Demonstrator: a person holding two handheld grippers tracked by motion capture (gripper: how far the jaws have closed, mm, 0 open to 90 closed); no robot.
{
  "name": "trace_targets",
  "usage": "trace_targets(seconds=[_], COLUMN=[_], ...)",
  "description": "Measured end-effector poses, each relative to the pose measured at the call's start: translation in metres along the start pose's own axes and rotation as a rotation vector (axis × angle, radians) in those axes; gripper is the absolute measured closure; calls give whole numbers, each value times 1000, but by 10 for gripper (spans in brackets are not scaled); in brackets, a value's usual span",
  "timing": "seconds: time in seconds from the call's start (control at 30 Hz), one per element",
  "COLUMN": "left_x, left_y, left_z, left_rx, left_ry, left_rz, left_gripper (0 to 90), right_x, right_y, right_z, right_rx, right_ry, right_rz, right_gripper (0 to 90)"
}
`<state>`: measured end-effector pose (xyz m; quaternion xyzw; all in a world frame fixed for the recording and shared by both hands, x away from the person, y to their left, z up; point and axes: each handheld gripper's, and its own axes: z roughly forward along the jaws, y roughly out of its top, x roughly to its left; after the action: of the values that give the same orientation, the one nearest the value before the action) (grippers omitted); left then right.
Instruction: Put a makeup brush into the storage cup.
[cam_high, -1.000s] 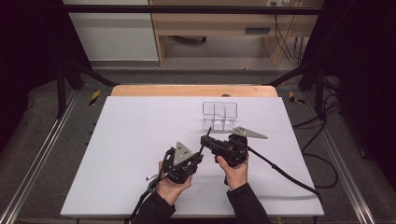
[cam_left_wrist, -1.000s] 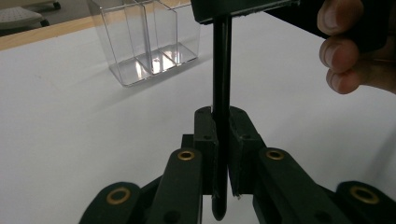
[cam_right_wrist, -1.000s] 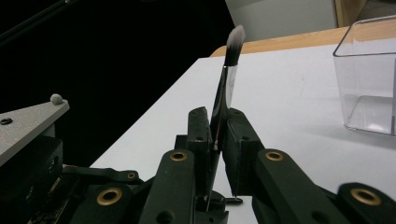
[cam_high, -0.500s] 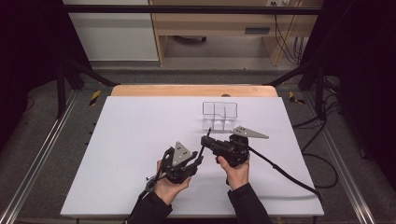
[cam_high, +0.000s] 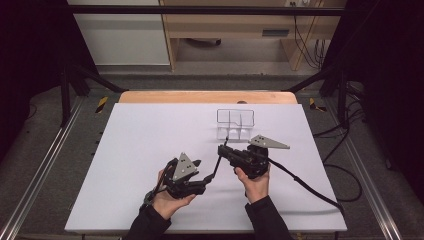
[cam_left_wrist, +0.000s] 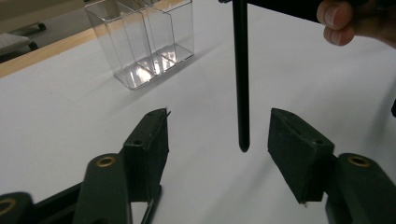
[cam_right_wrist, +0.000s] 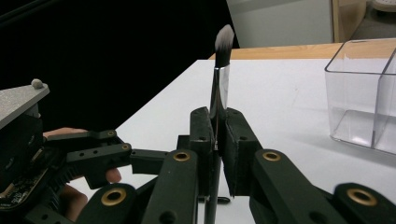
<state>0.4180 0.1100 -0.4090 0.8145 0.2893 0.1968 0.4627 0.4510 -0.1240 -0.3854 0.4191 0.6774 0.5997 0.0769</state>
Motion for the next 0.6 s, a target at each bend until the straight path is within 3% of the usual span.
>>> trace_targets(seconds=[0.27, 0.6], left_x=[13, 32], left_y=[-9, -19], left_z=[-11, -26], left_rx=[3, -5], left_ry=[26, 51], left_rz=[-8, -54], left_gripper=[282, 183], right_x=[-1, -5], right_y=[0, 3], right_z=[-1, -5], right_rx=[0, -5], right_ry=[-2, -12], right_rz=[-13, -41], right_gripper=[837, 836])
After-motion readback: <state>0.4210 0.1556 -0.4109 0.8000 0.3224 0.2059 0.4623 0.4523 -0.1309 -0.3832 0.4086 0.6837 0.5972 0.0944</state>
